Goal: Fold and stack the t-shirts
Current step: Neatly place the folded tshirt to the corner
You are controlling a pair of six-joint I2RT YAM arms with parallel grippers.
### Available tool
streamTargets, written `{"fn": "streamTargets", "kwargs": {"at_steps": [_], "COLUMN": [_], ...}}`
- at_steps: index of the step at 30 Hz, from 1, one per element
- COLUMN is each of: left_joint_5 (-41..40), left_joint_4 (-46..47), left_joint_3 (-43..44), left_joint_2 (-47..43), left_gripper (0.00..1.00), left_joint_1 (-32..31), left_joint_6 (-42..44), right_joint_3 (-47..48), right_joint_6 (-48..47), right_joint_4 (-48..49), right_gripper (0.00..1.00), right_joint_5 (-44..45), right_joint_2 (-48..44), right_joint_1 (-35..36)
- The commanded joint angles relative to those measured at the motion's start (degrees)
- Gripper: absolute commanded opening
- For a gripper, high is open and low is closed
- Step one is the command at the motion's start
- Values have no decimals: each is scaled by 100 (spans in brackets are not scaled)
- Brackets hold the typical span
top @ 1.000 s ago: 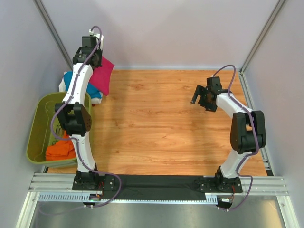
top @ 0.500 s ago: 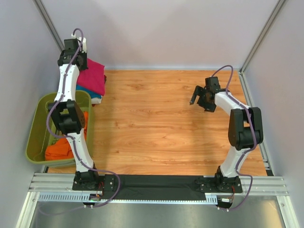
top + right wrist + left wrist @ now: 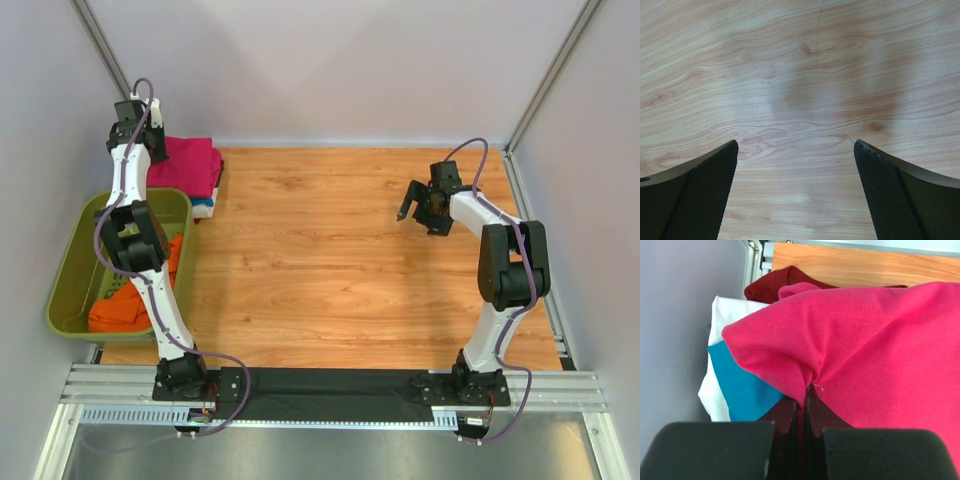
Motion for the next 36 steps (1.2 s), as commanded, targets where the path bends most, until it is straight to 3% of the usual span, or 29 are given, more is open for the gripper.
{"fn": "streamTargets", "kwargs": {"at_steps": [1,4,7,8,9,10,21,27,30,32,33,34,36], "left_joint_5": [-41,-173,-130,-103,-51,-15,2,775,898,812,811,768,767], "left_joint_4": [419,428,393,375,366,358,252,647,1241,1691,1807,1912,2184], "left_joint_3": [278,235,235,235,235,252,94,-818,-1598,-2022,-2024,-2172,-2226], "left_joint_2": [80,98,-41,-103,-165,-322,-1913,-2538,-2679,-2627,-2626,-2504,-2328], "left_gripper": [0,1,43,71,91,99,99,99,95,78,78,62,46], "left_joint_1": [86,104,104,104,104,104,51,16,16,16,16,7,24], "left_joint_6": [158,123,79,10,-34,-78,-825,-1291,-1625,-1949,-1951,-2099,-2267], "right_joint_3": [163,243,304,304,313,304,-73,-346,-512,-653,-680,-698,-724], "right_joint_6": [155,164,130,121,103,86,-178,-249,-240,-249,-249,-240,-249], "right_joint_4": [250,232,188,180,171,162,232,373,417,531,531,540,540], "right_gripper": [100,100,100,100,100,100,100,100,100,100,100,100,100], "right_joint_5": [-165,-236,-245,-253,-245,-262,-333,-412,-464,-491,-491,-499,-482], "right_joint_2": [29,73,65,56,4,-23,-1260,-2017,-2237,-2325,-2326,-2317,-2239], "right_joint_1": [2,19,54,72,89,98,169,160,169,160,169,160,169]}}
